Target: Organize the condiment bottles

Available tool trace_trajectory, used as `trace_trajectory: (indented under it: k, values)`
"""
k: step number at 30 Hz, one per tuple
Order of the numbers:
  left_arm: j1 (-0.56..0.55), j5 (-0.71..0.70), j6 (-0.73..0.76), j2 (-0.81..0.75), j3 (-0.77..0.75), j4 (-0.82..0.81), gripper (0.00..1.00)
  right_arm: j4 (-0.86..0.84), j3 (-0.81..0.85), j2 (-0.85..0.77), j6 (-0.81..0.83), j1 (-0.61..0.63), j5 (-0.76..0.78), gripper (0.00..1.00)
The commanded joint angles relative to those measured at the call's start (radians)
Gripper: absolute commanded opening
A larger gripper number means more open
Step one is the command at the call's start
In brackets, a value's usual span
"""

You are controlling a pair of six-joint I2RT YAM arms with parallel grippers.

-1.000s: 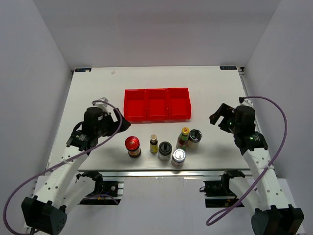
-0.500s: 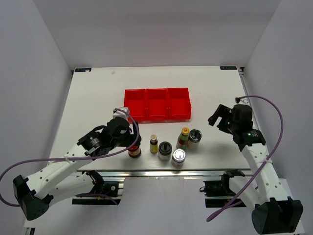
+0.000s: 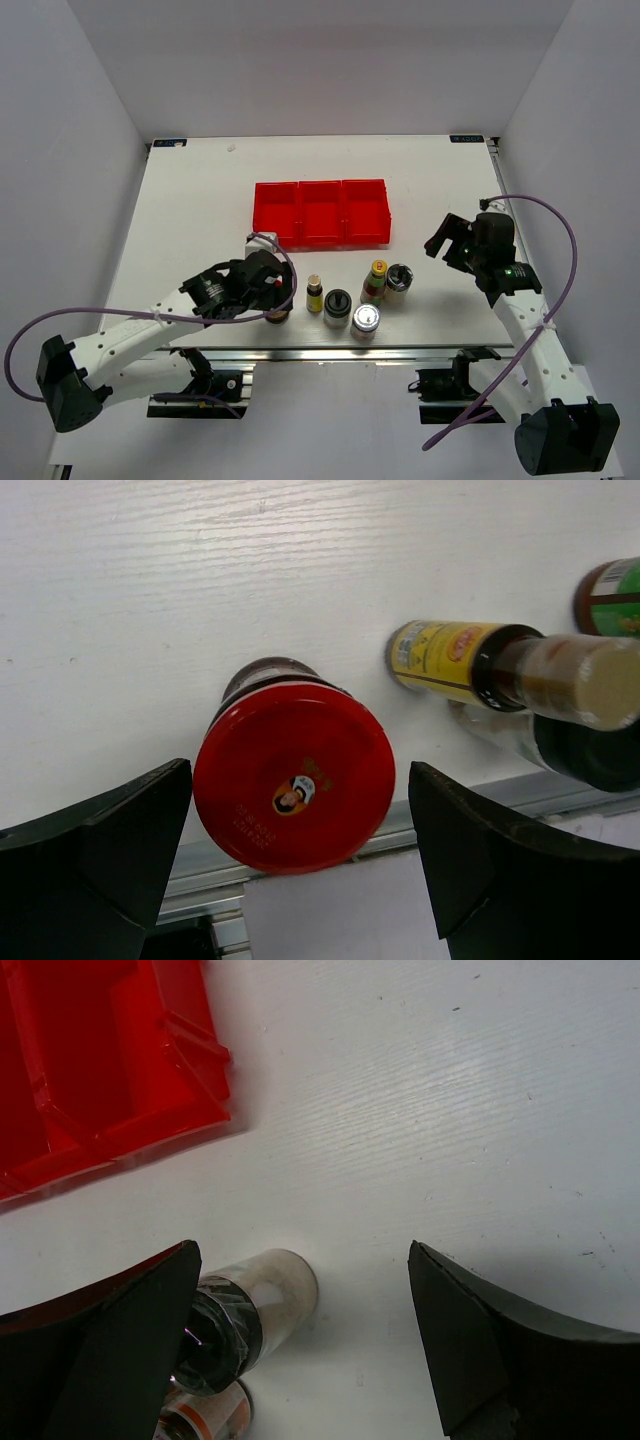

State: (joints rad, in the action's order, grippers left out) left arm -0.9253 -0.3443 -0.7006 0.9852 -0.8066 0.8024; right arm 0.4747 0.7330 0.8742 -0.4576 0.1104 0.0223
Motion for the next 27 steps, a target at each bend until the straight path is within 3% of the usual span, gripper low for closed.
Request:
trace_trajectory:
  k: [1, 11, 16, 20, 27]
  values:
    - [-0.006, -0.053, -0.026, 0.05, 0.014, -0.008, 0.98, -0.004, 0.029, 0.002, 0.02, -0.003, -0.01, 0.89]
    - [-0.004, -0.085, -0.039, 0.096, 0.026, -0.042, 0.96, -0.016, 0.02, 0.002, 0.022, -0.003, -0.013, 0.89]
    - [-0.006, -0.07, -0.027, 0.099, 0.018, -0.04, 0.71, -0.018, 0.017, 0.0, 0.023, -0.005, -0.013, 0.89]
    - [-0.007, -0.062, -0.023, 0.105, 0.014, -0.052, 0.59, -0.018, 0.014, 0.0, 0.022, -0.005, -0.013, 0.89]
    - [-0.007, -0.158, -0.019, 0.099, -0.084, -0.026, 0.52, -0.021, 0.016, -0.006, 0.023, -0.003, -0.012, 0.89]
